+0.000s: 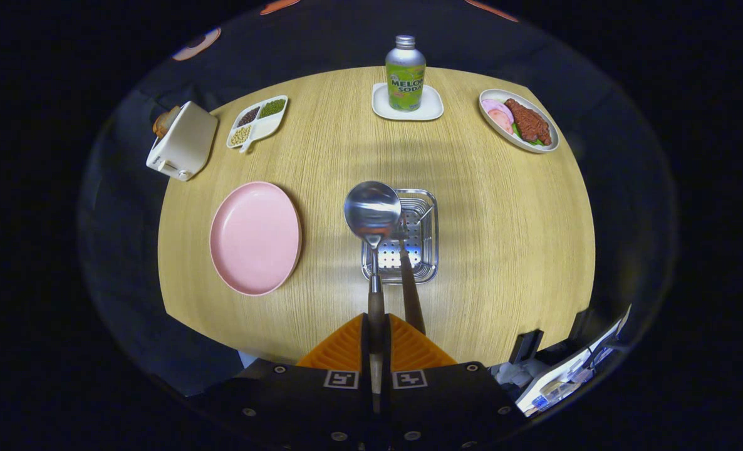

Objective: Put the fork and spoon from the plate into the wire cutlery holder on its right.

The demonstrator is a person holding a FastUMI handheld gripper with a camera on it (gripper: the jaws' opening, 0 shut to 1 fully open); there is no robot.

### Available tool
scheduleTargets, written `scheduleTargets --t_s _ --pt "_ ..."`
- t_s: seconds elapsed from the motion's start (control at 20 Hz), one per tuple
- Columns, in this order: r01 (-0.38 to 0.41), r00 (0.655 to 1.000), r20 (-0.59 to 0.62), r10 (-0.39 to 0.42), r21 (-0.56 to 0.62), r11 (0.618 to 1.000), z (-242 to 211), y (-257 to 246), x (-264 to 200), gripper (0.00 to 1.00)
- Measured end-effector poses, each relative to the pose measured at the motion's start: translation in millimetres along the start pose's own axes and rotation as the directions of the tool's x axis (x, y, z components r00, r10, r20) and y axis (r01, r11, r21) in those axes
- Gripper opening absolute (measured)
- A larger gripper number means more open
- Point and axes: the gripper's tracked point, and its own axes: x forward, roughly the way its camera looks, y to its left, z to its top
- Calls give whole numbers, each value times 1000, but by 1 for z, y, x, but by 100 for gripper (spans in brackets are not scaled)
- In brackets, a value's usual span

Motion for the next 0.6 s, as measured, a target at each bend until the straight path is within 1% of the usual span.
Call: scheduleTargets --t_s 0.15,0.3,0.35,0.6 --pt "-24 999 -43 24 -2 1000 2 -5 1 5" --pt "-8 997 -82 6 -20 1000 3 -18 0 5" --pt "-9 995 -95 7 -26 1000 4 -19 6 5" --pt "-38 981 -195 24 -71 997 0 -21 3 5"
